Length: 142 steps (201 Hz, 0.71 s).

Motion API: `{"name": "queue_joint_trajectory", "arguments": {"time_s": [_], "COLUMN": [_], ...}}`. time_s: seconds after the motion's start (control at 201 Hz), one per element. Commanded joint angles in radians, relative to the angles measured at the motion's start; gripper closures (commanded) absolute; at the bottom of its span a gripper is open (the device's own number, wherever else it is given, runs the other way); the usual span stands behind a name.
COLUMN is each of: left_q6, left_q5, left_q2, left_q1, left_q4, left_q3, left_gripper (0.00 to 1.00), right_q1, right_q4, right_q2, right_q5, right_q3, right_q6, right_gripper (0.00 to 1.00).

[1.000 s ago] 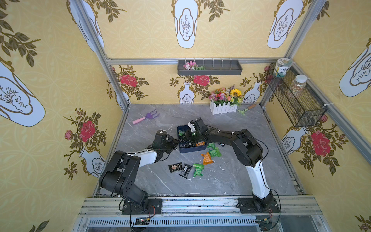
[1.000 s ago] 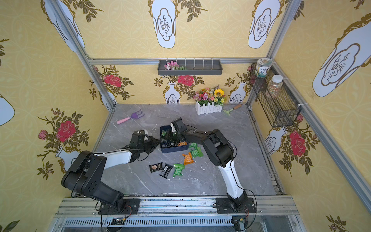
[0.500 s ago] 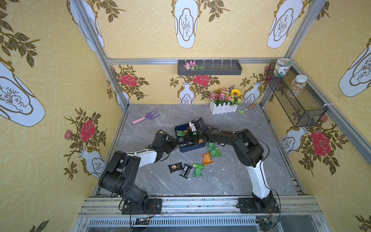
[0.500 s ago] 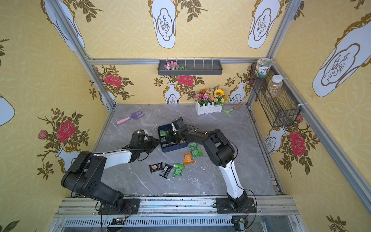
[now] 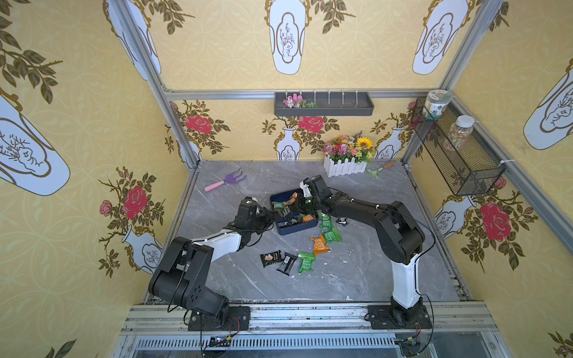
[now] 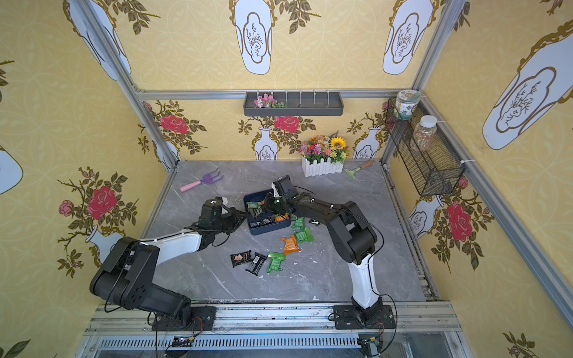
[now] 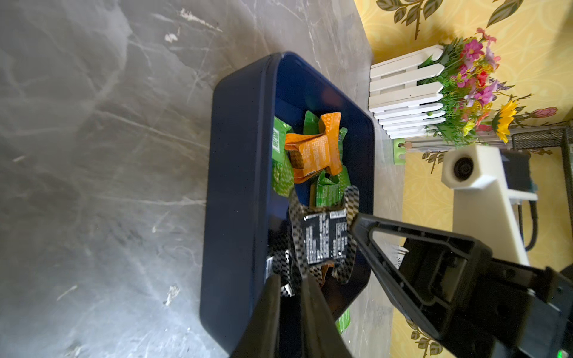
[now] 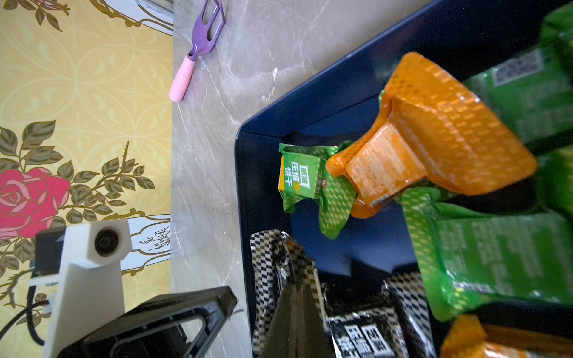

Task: Take the cookies out of the storage box
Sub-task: Pick up the cookie from the storage box.

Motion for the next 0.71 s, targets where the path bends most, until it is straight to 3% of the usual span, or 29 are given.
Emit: {"name": "queue_joint_trajectory", "arguments": {"time_s": [0.0, 0.134, 0.239, 0.433, 0.702], "left_q6": [0.024, 0.038, 0.041, 0.053, 0.046], "left_q5": [-0.007, -0.002, -0.006, 0.008, 0.011], "left_q2": [-0.006, -0.016, -0.032, -0.055, -0.061], "left_q1": [-0.001, 0.0, -0.001, 0.0, 0.0], "left_q4": [-0.011, -0.011, -0.01, -0.01, 0.001], "left_q3": [0.007, 0.01, 0.005, 0.001, 0.007], "left_gripper": [0.77, 0.5, 0.4, 0.36, 0.37], "right_q1": [-0.01, -0.027, -0.054, -0.147, -0.378], "right_q4": [-0.003, -0.008, -0.013, -0.09, -0.296], "right_q2": [-0.046, -0.105, -0.167, -0.368, -0.67], "right_q5": [0.02, 0.017, 0.014, 0.066, 0.104], "right_q3": [-0.029, -0.05, -0.09, -0.243, -0.503], "right_q6": [-0.021, -0.02, -0.013, -0.026, -0.084], "right_gripper": [1.0, 1.0, 1.0, 1.0, 1.0]}}
